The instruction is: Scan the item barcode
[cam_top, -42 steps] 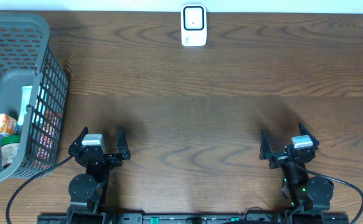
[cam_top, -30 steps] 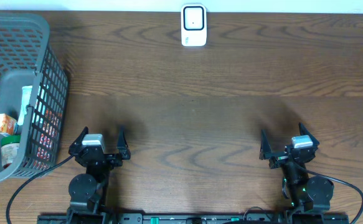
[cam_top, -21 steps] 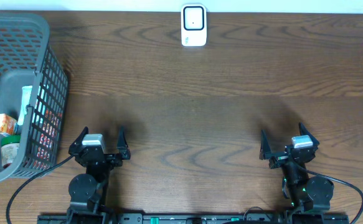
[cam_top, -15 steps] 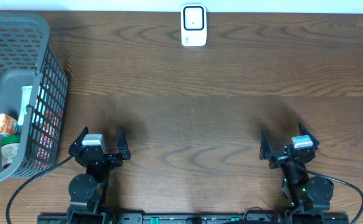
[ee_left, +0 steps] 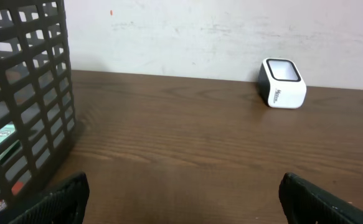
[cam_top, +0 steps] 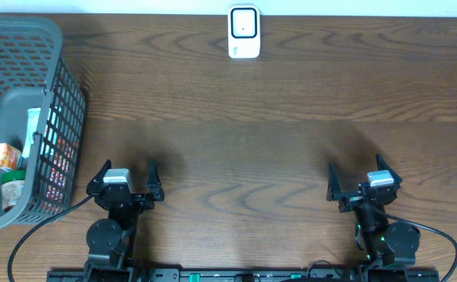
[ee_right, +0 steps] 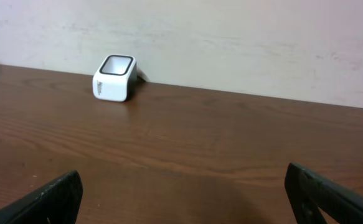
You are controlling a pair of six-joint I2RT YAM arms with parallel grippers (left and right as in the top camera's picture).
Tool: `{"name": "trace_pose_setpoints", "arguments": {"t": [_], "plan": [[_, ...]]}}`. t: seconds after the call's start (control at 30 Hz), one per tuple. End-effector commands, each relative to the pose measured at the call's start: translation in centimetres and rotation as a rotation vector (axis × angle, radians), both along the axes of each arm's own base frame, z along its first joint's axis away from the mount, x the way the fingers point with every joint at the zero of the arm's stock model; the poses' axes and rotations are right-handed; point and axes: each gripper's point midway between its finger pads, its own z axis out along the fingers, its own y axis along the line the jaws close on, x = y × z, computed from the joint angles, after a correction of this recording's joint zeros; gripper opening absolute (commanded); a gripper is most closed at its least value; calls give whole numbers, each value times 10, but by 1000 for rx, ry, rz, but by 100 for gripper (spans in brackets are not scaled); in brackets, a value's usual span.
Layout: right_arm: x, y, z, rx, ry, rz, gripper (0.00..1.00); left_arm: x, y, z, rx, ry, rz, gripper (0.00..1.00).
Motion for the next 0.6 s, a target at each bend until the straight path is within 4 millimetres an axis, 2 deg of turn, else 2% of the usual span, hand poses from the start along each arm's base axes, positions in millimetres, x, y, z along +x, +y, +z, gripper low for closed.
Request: {"name": "trace_pose_setpoints", "arguments": {"t": [0.0, 0.57], "plan": [[0, 2, -2, 12, 9, 8, 99, 0, -1, -17, -1, 37, -4, 98], [0, 2, -2, 12, 9, 8, 99, 0, -1, -18, 0, 41, -4, 98]]}}
